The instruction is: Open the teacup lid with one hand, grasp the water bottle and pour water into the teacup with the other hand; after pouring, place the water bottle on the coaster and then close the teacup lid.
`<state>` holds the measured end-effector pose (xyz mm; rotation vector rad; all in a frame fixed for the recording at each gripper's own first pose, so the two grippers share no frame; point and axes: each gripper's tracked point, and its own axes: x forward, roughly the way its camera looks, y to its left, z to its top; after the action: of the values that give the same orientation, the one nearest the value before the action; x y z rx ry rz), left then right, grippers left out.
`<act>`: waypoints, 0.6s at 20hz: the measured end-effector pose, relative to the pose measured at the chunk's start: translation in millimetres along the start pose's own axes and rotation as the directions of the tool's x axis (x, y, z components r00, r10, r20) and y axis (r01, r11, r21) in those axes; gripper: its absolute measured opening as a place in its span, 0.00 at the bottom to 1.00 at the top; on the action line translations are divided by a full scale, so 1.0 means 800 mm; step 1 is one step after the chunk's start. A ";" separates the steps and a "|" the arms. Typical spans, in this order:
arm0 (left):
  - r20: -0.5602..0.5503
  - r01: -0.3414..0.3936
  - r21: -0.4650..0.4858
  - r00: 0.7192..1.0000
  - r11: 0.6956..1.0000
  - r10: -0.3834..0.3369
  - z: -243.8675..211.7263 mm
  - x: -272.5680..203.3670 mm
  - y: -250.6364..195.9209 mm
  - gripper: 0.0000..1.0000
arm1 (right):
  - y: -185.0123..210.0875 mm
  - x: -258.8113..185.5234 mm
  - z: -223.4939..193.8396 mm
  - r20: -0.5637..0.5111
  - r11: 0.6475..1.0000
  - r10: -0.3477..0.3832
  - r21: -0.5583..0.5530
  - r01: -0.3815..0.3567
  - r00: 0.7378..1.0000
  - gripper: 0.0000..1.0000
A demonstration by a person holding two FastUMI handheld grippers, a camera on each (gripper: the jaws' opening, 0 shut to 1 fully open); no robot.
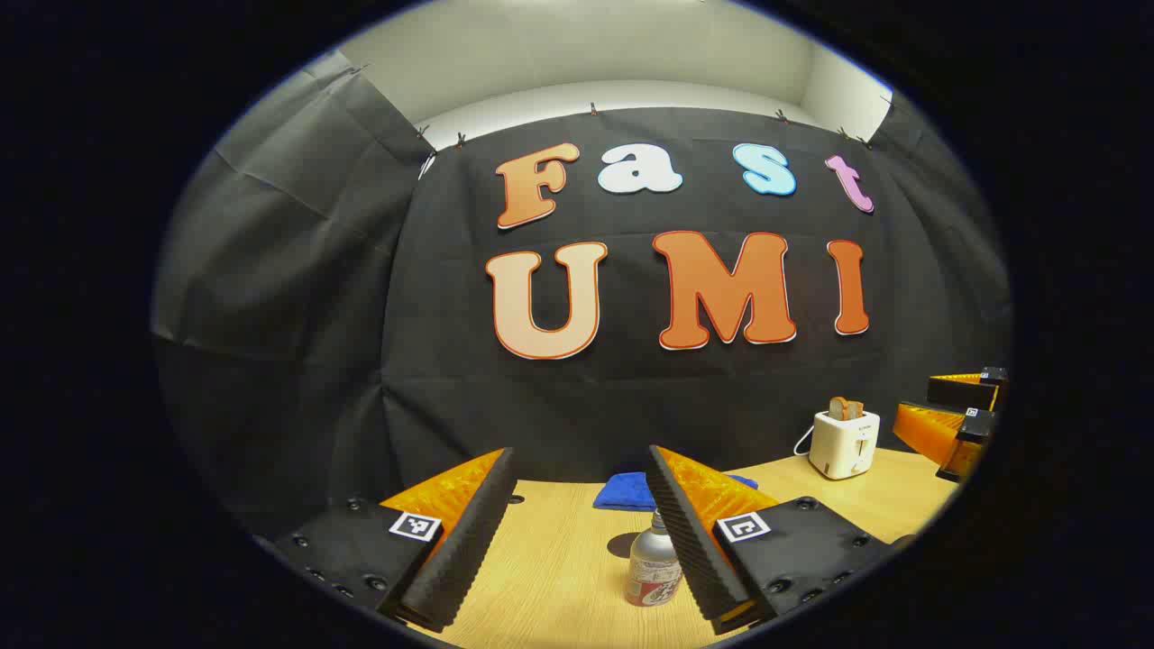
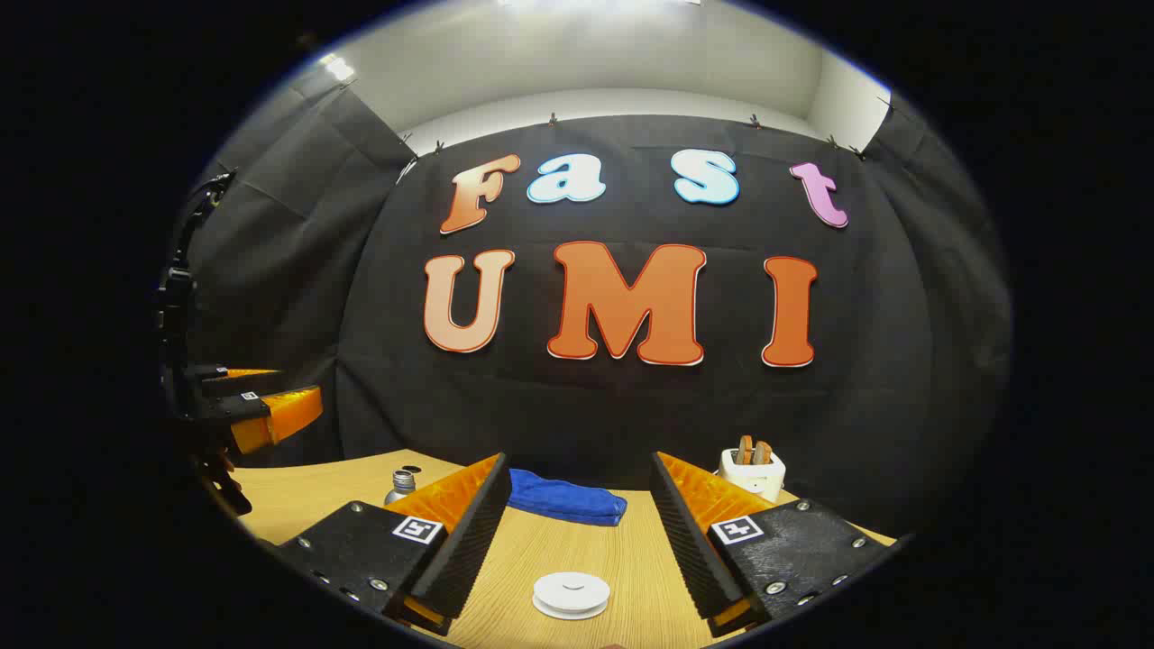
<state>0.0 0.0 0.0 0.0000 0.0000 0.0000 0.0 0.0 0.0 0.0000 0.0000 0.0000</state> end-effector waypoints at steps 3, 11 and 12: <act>-0.001 -0.001 -0.009 1.000 1.000 0.001 0.001 0.010 0.001 0.95 | -0.003 0.007 -0.005 -0.017 1.000 -0.012 -0.008 0.012 1.000 0.93; -0.023 0.001 -0.033 1.000 0.999 -0.002 -0.002 0.032 0.005 0.96 | -0.011 0.022 -0.021 -0.065 1.000 -0.010 0.001 0.010 0.998 0.93; -0.023 0.009 -0.039 1.000 0.999 -0.010 -0.002 0.034 0.003 0.97 | -0.011 0.022 -0.023 -0.068 1.000 -0.010 -0.001 0.010 0.998 0.93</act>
<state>27.1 2.1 -1.3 -0.0385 0.0234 -0.0092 17.8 -8.5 -18.5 -0.0010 0.0685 -0.0101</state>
